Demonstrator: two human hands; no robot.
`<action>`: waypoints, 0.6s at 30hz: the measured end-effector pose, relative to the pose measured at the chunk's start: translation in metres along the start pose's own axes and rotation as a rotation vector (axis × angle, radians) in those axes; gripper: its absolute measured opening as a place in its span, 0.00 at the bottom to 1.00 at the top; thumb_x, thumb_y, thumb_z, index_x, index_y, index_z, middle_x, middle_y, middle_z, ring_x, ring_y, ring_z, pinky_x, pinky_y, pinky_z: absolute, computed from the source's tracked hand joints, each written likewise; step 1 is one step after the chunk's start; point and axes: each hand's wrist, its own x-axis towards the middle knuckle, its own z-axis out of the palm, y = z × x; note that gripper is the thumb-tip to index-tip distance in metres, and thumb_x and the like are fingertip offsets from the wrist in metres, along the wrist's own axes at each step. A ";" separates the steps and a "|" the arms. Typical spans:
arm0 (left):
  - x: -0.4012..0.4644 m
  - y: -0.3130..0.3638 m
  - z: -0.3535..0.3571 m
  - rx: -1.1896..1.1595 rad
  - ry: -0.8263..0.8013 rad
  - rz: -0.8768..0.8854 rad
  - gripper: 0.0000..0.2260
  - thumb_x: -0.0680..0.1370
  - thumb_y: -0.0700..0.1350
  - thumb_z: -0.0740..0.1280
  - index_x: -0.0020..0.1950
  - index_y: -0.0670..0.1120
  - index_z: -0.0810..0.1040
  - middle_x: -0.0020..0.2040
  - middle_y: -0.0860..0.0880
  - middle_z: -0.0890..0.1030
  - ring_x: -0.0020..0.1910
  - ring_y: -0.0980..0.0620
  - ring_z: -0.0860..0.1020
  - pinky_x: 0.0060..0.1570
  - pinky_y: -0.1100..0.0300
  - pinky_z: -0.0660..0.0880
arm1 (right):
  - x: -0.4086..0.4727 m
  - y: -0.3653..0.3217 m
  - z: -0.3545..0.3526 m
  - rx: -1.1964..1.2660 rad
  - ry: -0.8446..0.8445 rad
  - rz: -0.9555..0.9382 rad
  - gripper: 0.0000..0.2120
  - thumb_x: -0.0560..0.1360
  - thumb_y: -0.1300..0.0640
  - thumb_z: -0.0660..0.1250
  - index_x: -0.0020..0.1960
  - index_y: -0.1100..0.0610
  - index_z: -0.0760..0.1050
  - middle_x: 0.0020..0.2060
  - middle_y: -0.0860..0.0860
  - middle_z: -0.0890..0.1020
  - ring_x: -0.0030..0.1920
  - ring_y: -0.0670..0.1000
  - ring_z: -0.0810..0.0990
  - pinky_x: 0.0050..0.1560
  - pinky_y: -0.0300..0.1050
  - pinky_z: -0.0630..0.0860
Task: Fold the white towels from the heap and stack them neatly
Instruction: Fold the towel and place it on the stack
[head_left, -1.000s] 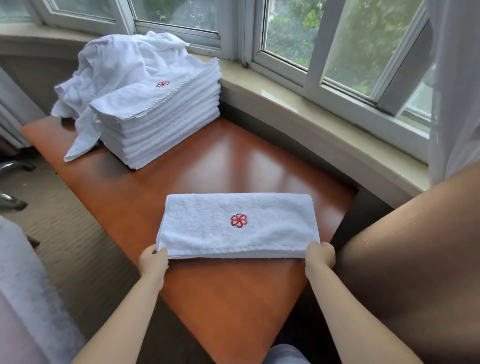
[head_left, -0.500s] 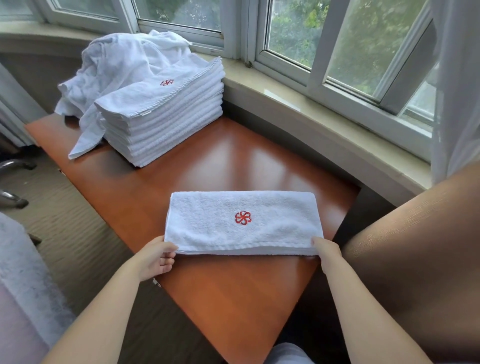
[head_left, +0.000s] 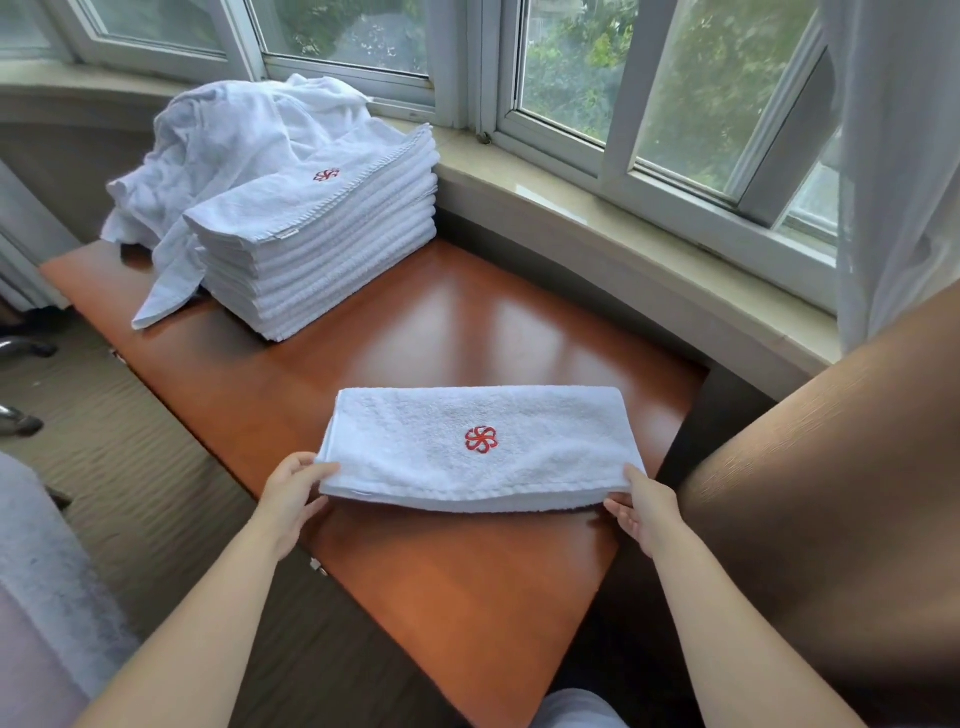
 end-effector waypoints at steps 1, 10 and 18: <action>-0.001 -0.002 0.000 0.072 -0.012 0.007 0.04 0.77 0.41 0.67 0.45 0.48 0.74 0.46 0.49 0.78 0.49 0.51 0.75 0.49 0.56 0.72 | 0.000 0.002 0.002 0.005 0.004 0.000 0.14 0.80 0.50 0.63 0.59 0.60 0.72 0.43 0.55 0.80 0.33 0.50 0.80 0.21 0.34 0.71; 0.006 -0.016 -0.017 0.774 -0.111 0.020 0.06 0.76 0.50 0.70 0.47 0.50 0.75 0.42 0.51 0.74 0.40 0.54 0.74 0.35 0.62 0.68 | 0.001 0.015 0.010 -0.052 0.068 0.021 0.16 0.79 0.53 0.60 0.64 0.59 0.70 0.48 0.55 0.80 0.36 0.52 0.82 0.20 0.37 0.68; 0.005 -0.025 -0.021 0.704 0.026 0.028 0.16 0.79 0.58 0.64 0.57 0.47 0.76 0.52 0.45 0.72 0.50 0.44 0.76 0.49 0.51 0.75 | 0.002 0.028 0.008 -0.052 0.107 0.011 0.12 0.79 0.51 0.61 0.57 0.57 0.71 0.43 0.54 0.81 0.36 0.52 0.81 0.29 0.40 0.71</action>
